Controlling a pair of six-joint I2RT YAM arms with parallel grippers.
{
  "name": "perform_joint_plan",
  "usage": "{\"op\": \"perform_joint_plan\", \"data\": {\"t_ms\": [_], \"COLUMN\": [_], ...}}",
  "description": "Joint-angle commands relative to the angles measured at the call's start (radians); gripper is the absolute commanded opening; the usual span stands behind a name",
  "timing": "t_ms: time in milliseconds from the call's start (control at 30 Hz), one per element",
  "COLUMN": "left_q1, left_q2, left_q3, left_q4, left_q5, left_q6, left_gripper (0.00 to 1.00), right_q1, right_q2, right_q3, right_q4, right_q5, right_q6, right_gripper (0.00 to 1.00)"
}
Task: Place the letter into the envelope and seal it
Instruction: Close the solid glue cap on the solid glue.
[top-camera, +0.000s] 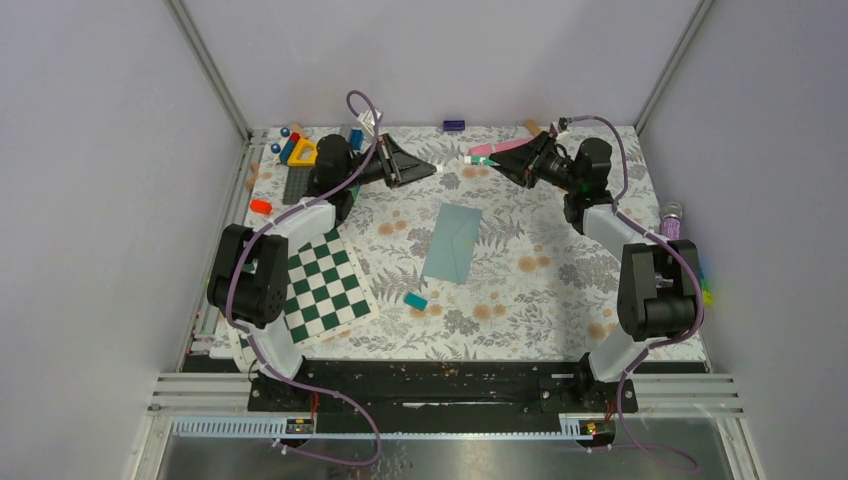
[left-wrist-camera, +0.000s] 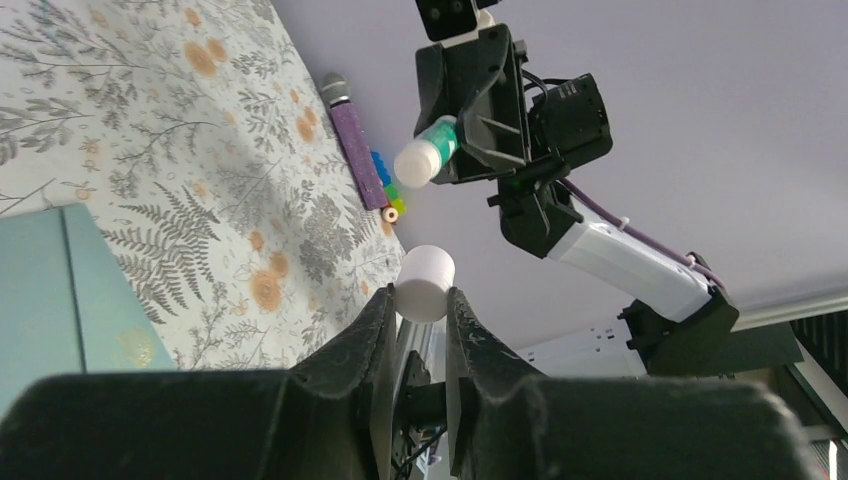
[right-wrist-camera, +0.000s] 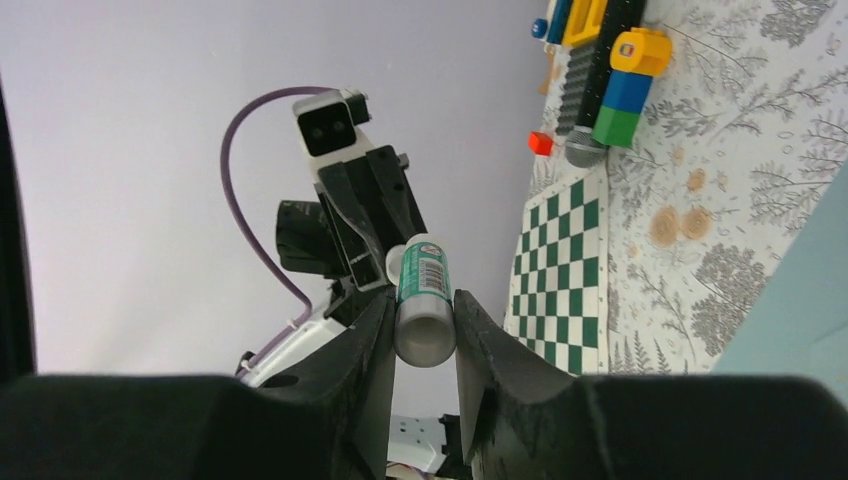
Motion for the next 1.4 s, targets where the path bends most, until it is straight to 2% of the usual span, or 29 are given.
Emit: {"op": "perform_joint_plan", "data": {"t_ms": [0,267,733,1367], "left_q1": [-0.025,-0.052,-0.038,-0.022], "left_q2": [-0.063,-0.054,-0.055,-0.065], "left_q3": [-0.012,0.01,0.019,0.016], "left_q4": [0.14,0.109,0.112,0.083], "left_q5": [0.005,0.01,0.017,0.012], "left_q6": [-0.045,-0.024,-0.018,0.006], "left_gripper": [0.0,0.0,0.0,0.0], "right_q1": [0.0,0.024,0.052,0.078], "right_q2": [-0.017,-0.008,-0.098,-0.121], "right_q3": [-0.016,-0.028,-0.06,-0.061], "right_q4": [0.234,0.279,0.16,0.082], "right_q5": [0.048,0.034,-0.017,-0.023], "right_q6": [0.135,0.157,0.048,-0.017], "right_gripper": [0.17,0.16,0.15,0.13]}}
